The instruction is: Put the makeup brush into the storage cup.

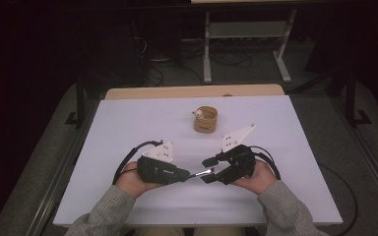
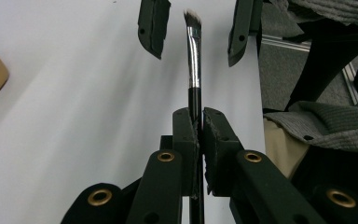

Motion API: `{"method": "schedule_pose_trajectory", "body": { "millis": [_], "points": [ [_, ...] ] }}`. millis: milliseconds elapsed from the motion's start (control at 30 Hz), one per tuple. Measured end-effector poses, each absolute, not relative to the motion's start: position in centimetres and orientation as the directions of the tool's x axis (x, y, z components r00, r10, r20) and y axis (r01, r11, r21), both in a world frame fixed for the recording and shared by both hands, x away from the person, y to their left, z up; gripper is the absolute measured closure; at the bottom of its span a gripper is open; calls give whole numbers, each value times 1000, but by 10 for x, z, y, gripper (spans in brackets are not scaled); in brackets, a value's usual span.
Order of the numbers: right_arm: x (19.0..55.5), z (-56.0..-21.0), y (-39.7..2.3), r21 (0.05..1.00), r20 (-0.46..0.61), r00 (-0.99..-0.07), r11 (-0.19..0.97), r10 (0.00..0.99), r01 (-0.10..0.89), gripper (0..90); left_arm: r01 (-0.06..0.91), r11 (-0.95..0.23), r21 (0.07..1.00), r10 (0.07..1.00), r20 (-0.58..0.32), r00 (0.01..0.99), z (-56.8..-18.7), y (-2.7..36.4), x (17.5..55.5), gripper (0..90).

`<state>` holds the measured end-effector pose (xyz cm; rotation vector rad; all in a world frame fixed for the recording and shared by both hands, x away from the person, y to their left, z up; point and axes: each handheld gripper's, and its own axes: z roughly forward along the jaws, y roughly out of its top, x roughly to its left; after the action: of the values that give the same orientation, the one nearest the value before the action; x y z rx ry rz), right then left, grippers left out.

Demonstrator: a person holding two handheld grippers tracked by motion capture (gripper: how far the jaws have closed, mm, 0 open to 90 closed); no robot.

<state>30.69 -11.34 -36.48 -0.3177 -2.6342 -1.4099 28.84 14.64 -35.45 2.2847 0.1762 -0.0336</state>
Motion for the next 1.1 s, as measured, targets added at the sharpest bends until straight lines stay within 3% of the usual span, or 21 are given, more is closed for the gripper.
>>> {"method": "schedule_pose_trajectory", "body": {
  "millis": [600,1100],
  "points": [
    [305,-376,-112,807,238,-971,550,33,217,800,114,-660,742,83,-80,993,-356,139,285,841],
    [306,-377,-112,795,239,-971,574,-1,196,828,142,-678,721,75,-124,989,-360,134,289,830]
  ]
}}
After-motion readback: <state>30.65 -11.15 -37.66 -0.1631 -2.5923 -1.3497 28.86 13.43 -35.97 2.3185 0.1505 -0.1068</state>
